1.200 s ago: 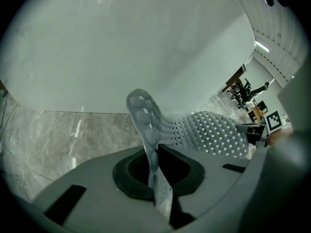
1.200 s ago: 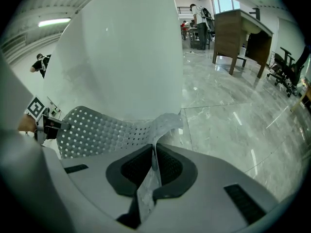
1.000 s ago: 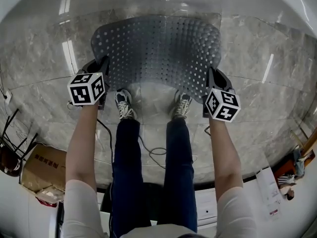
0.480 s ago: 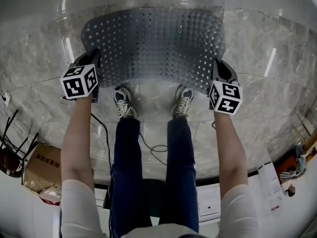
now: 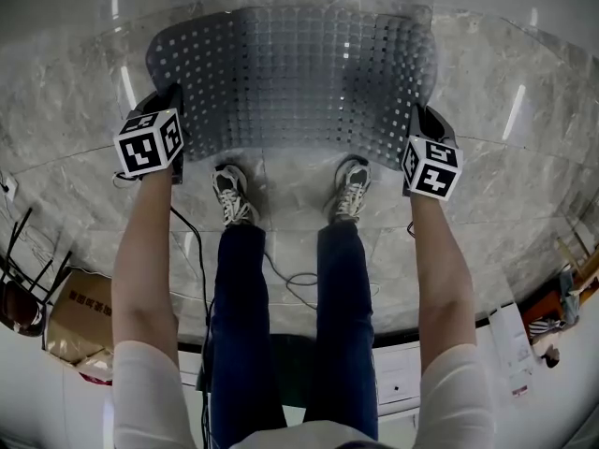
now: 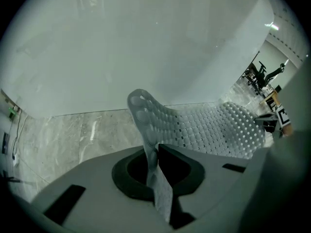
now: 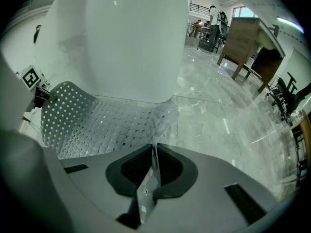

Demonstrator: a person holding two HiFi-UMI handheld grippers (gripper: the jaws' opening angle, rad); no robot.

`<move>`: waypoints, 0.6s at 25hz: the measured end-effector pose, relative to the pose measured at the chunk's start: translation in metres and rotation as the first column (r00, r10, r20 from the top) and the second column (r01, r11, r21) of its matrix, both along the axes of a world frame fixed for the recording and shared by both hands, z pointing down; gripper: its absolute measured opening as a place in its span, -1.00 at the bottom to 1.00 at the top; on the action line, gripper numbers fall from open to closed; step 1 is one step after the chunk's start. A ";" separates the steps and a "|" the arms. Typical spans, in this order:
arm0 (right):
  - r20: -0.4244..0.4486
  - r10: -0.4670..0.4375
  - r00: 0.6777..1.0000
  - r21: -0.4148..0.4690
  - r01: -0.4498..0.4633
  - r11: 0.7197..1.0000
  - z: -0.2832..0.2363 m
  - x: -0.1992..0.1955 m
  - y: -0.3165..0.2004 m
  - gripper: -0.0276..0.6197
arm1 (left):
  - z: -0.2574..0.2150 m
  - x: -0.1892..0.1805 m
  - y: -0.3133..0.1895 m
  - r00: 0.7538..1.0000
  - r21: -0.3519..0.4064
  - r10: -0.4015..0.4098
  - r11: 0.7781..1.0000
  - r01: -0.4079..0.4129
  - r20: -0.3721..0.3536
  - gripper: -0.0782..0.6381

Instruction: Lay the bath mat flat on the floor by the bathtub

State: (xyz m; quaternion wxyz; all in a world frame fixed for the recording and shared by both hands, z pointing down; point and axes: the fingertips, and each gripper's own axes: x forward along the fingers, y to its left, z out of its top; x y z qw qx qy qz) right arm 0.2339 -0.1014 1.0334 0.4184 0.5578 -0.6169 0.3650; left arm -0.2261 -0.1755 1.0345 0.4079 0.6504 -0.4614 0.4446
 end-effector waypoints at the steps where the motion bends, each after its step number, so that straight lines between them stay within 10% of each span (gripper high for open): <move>1: -0.007 0.007 1.000 -0.008 -0.007 1.000 0.004 0.002 0.001 -0.79 | 0.004 -0.002 -0.001 1.000 -0.004 -0.004 1.000 0.004 0.010 -0.66; 15: -0.088 0.081 0.993 -0.089 -0.089 0.992 0.052 0.036 0.013 -0.79 | 0.041 -0.025 -0.004 0.994 0.001 -0.035 0.999 0.035 0.105 -0.66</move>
